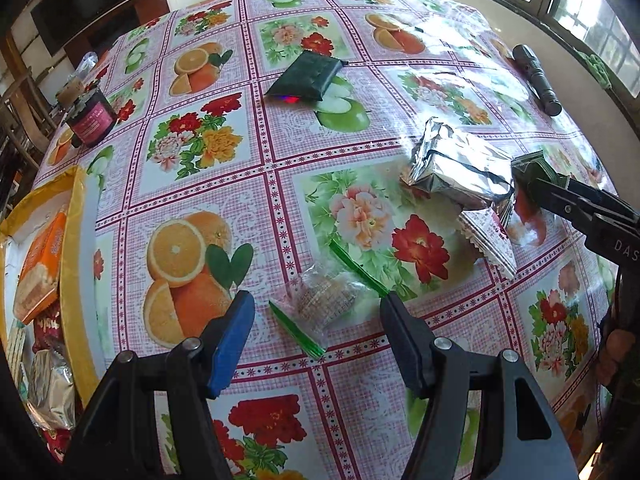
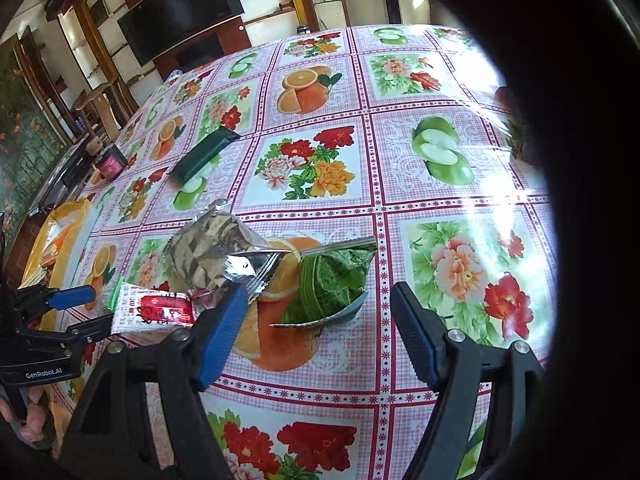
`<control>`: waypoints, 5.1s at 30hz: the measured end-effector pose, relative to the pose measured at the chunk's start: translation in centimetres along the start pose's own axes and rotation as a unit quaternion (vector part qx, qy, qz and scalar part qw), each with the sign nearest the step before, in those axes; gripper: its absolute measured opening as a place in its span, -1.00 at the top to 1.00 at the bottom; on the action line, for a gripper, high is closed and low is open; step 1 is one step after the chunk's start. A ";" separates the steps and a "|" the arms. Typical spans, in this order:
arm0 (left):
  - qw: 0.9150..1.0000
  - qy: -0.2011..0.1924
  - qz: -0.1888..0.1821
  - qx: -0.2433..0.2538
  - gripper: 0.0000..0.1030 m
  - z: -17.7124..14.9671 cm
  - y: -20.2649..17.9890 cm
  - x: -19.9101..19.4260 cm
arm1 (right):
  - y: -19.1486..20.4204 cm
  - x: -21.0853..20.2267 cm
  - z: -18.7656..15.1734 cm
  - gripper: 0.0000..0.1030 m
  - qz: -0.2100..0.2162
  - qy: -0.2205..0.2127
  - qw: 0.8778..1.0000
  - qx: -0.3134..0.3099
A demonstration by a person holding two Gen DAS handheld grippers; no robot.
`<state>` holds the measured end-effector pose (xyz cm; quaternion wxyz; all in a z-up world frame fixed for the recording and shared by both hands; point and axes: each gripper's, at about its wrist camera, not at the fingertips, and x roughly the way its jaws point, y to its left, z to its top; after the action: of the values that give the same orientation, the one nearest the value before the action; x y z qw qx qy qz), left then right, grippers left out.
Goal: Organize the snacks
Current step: 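Move both open tools to the clear bag and green leafy bag, then grasp the clear plastic bag with the left tool while the right tool grasps the green leafy bag, then carry the clear bag and green leafy bag over the white tray, then open both tools to drop the bags into the tray, then move both open tools back to the red-and-white packet and silver foil bag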
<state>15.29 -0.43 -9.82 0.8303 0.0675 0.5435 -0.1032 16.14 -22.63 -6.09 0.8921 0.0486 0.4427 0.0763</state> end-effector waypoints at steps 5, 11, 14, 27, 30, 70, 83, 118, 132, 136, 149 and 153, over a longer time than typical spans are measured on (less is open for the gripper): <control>1.000 -0.017 -0.010 0.000 0.31 0.3 0.1 -0.2 | 1.0 0.8 -0.1 -0.30 -0.034 0.004 0.999 -0.037; 0.999 -0.024 -0.029 -0.010 0.38 0.1 0.6 -0.4 | 0.9 1.0 0.2 0.27 -0.057 0.002 0.997 -0.048; 0.999 -0.027 -0.041 -0.021 0.39 -0.1 1.0 -0.9 | 0.4 0.3 0.0 0.28 -0.049 -0.005 0.998 -0.034; 0.996 -0.058 -0.048 -0.040 0.39 -1.9 0.2 -5.0 | 0.6 -6.4 -2.6 0.28 0.043 -0.051 0.997 0.026; 0.996 -0.064 -0.044 -0.038 0.39 -2.7 -0.6 -5.8 | 1.2 -7.7 -3.5 0.28 0.060 -0.059 0.996 0.031; 0.973 -0.138 0.112 -0.149 0.39 -10.7 9.9 -14.0 | 18.8 -7.9 -5.2 0.27 0.212 -0.048 0.974 -0.062; 0.966 -0.133 0.131 -0.181 0.39 -11.6 13.6 -13.6 | 23.8 -6.4 -4.5 0.27 0.235 -0.035 0.966 -0.103; 0.953 -0.079 0.119 -0.267 0.12 -11.3 21.5 -9.8 | 35.8 4.5 -1.0 0.23 0.261 0.057 0.947 -0.176; 0.953 -0.092 0.133 -0.255 -0.24 -11.1 19.7 -11.6 | 31.2 0.8 -1.1 -0.23 0.278 0.026 0.952 -0.126; 0.956 -0.099 0.132 -0.243 -0.25 -10.6 18.3 -12.1 | 28.0 -0.5 -1.4 -0.25 0.270 0.013 0.958 -0.095; 0.965 -0.109 0.121 -0.206 -0.26 -8.9 13.4 -12.7 | 15.7 -3.5 -2.1 -0.26 0.218 -0.017 0.976 0.000; 0.968 -0.111 0.120 -0.192 -0.26 -8.5 11.9 -12.6 | 12.5 -4.1 -2.4 -0.26 0.207 -0.023 0.978 0.022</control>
<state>5.74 14.30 -1.70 0.8889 -0.0405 0.4460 0.0962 10.62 -10.97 -2.43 0.8656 0.1605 0.4042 0.2481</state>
